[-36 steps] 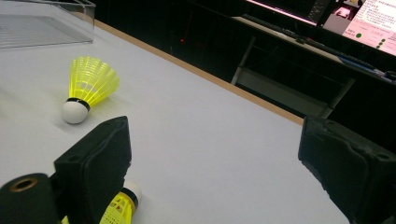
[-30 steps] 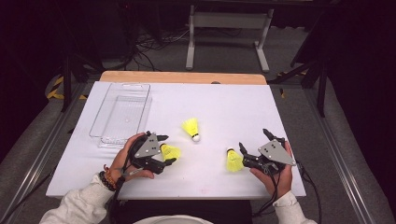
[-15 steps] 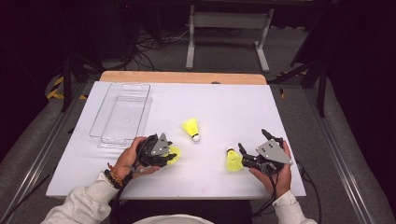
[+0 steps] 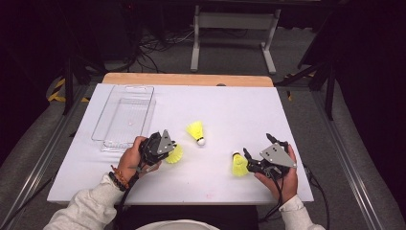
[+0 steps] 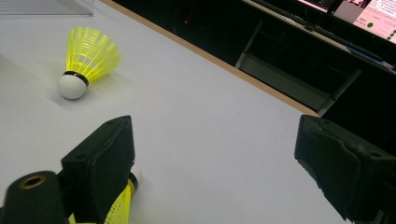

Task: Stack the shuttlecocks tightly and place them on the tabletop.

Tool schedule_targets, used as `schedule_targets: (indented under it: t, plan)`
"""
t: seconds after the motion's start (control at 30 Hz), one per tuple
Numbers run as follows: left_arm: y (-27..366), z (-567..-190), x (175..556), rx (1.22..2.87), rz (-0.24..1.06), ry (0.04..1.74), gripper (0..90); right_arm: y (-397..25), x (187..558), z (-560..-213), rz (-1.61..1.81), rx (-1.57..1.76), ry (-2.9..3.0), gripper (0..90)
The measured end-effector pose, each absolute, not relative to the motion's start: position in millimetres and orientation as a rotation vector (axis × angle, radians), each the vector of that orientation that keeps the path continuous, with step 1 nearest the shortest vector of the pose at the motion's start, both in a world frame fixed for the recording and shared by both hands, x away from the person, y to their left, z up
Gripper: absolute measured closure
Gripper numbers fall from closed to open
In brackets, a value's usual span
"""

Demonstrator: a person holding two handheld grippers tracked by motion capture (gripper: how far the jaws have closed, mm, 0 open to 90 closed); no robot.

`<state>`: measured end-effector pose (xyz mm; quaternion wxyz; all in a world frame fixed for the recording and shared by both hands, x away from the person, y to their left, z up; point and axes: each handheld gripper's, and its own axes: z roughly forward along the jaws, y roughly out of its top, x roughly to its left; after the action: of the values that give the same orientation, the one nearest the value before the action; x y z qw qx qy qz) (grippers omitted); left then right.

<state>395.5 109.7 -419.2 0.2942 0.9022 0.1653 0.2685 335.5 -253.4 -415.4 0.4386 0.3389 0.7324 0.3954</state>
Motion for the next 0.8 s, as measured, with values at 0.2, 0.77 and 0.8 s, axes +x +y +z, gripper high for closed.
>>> schedule_targets:
  t: [0.2, 0.77, 0.8]
  plan:
    - [112.4, -406.4, 402.9, 2.444, 0.728, 0.452, 88.8, -255.5, 337.5, -417.1, 0.976, 0.858, 1.829, 12.8]
    - [124.6, -383.9, 451.1, 2.597, 0.728, 0.461, 88.5, -255.2, 340.1, -420.3, 0.962, 0.863, 1.85, 12.7]
    - [123.6, -385.9, 453.1, 2.611, 0.724, 0.46, 88.4, -254.8, 340.3, -420.6, 0.959, 0.861, 1.853, 12.7]
